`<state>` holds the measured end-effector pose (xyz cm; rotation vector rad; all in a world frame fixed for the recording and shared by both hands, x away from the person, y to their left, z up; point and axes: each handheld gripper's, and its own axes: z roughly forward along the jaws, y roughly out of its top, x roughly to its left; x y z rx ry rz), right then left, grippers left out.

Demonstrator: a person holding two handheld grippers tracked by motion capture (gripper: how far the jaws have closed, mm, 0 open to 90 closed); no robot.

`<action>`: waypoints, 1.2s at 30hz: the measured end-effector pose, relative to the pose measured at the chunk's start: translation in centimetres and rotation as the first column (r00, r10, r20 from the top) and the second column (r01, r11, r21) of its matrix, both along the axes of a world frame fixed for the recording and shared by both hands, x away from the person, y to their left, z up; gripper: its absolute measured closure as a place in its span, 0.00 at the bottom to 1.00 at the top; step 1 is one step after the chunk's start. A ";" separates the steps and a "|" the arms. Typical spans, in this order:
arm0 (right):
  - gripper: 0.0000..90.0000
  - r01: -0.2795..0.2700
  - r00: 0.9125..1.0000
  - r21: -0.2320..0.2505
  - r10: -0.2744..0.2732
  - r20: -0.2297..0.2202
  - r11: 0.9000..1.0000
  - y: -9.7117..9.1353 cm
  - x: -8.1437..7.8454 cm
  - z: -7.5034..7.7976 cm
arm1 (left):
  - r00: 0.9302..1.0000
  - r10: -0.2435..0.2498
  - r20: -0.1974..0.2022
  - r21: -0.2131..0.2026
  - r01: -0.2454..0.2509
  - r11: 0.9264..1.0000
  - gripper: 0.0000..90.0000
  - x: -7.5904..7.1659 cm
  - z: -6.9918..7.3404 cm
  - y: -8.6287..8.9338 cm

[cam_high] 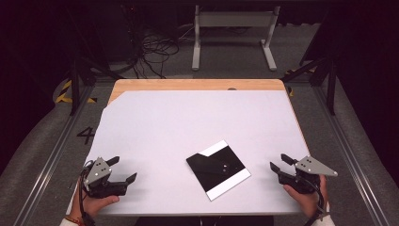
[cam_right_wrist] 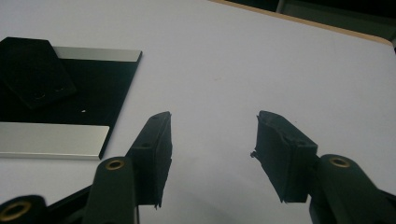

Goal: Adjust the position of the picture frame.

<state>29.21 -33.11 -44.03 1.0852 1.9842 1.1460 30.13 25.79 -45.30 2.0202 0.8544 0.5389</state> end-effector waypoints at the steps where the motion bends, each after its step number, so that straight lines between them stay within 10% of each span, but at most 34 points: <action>1: 0.54 -0.005 1.000 -0.002 0.005 -0.002 1.000 0.1 0.0 0.0 | 1.000 -0.016 0.003 0.019 0.016 1.000 0.19 0.0 -0.1 -0.3; 12: 0.72 -0.043 0.999 0.003 0.043 -0.027 0.999 0.5 0.2 0.0 | 0.998 -0.058 -0.009 0.049 0.059 0.997 0.30 0.1 -0.3 -1.5; 18: 0.89 -0.080 0.994 0.000 0.080 -0.070 0.997 1.0 0.2 -0.2 | 0.993 -0.111 -0.050 0.054 0.113 0.992 0.67 0.5 -0.2 -2.2; 24: 1.00 -0.122 0.983 0.014 0.123 -0.133 0.992 1.9 0.4 -0.5 | 0.971 -0.200 -0.133 0.067 0.210 0.975 1.00 1.3 -0.4 -4.4; 36: 1.00 -0.195 0.956 -0.011 0.188 -0.224 0.981 4.7 1.2 -1.5 | 0.919 -0.346 -0.187 0.090 0.367 0.926 1.00 3.1 -0.8 -11.8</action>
